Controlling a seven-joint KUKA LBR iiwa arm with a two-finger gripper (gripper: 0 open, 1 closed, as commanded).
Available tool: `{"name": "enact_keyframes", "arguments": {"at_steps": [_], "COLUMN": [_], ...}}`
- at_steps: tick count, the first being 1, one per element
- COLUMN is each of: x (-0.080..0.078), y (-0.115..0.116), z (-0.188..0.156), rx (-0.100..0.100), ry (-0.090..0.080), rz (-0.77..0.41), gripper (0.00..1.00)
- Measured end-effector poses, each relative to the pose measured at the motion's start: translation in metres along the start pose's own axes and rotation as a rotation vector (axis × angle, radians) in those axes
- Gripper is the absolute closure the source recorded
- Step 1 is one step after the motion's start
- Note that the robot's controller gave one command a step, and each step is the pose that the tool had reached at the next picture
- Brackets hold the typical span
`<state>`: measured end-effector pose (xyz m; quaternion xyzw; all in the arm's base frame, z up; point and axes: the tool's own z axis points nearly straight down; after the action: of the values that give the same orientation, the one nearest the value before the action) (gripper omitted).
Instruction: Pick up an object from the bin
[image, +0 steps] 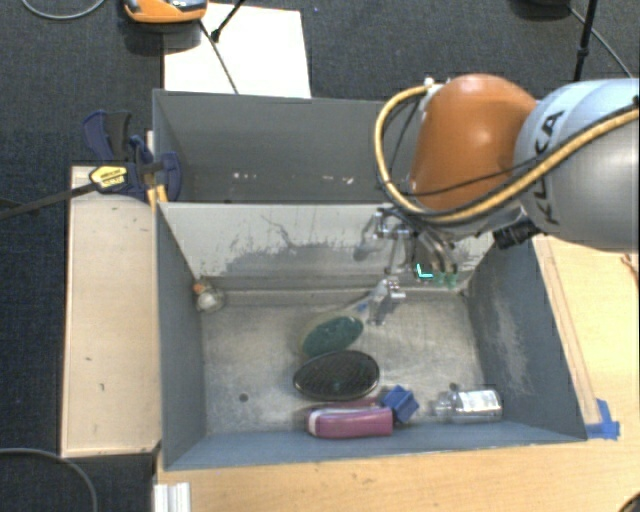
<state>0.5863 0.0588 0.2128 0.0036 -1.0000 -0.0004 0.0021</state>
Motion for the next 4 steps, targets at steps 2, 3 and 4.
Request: {"name": "enact_keyframes", "arguments": {"at_steps": [2,3,4], "x": [0.0201,0.0228,0.0203], "y": [-0.0344,-0.0347,-0.0343], "z": [0.1374,0.1396,0.1378], "rx": [0.001,0.001,0.000], "ry": [-0.022,-0.012,-0.022], "rz": [-0.226,-0.225,-0.222], "gripper": [1.00,0.00,1.00]}}
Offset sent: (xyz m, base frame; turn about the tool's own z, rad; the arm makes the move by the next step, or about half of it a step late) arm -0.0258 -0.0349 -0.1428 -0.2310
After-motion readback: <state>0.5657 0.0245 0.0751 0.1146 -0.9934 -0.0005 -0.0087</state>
